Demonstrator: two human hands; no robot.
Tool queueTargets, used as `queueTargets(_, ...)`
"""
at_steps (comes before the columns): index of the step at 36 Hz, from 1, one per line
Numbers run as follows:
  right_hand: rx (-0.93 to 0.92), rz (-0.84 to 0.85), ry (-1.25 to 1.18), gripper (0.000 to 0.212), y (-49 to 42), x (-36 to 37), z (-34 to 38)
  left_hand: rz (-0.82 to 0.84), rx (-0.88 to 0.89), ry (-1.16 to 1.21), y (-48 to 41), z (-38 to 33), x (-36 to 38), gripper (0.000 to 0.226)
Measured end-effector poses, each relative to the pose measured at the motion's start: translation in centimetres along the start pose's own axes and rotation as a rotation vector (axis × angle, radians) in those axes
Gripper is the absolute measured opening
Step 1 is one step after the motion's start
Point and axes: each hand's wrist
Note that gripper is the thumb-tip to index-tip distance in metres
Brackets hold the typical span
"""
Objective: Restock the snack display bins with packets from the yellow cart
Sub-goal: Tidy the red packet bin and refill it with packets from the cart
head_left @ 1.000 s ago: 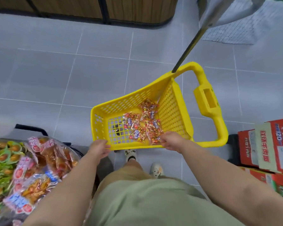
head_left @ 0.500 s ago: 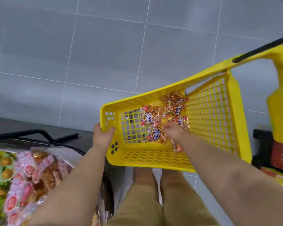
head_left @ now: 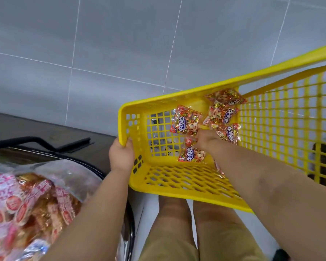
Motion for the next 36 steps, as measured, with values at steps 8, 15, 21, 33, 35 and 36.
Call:
queueTargets(8,-0.397,-0.166,-0.455,0.034,3.9,-1.4,0.5,0.057,0.041,0.011,1.6,-1.5,-1.1,0.032)
queueTargets(15,-0.351,0.063,-1.381,0.006,9.3,-3.3,2.7,0.163,0.348,0.198,5.9,-5.2,-1.6,0.06)
queueTargets(21,-0.275,0.134,-1.519,0.009,8.1,-2.6,4.2,0.623,0.022,0.431,5.3,-6.1,-0.7,0.027)
queueTargets(33,0.377,-0.296,-0.886,0.084,-1.5,-1.1,5.0,0.505,-0.132,0.283,1.8,-3.4,1.6,0.03)
queueTargets(35,0.417,-0.309,-0.935,0.078,-1.8,-1.0,5.3,0.467,-0.133,0.283,1.7,-3.3,1.9,0.022)
queueTargets(36,0.423,-0.307,-0.951,0.076,-1.8,-0.9,5.3,0.45,-0.128,0.285,1.6,-3.2,2.0,0.02)
Point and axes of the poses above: each hand's wrist, its own y-axis away from the middle knuckle, its own x-axis out of the palm, z = x × y, and after that the axes turned 2 degrees about -x, right-handed
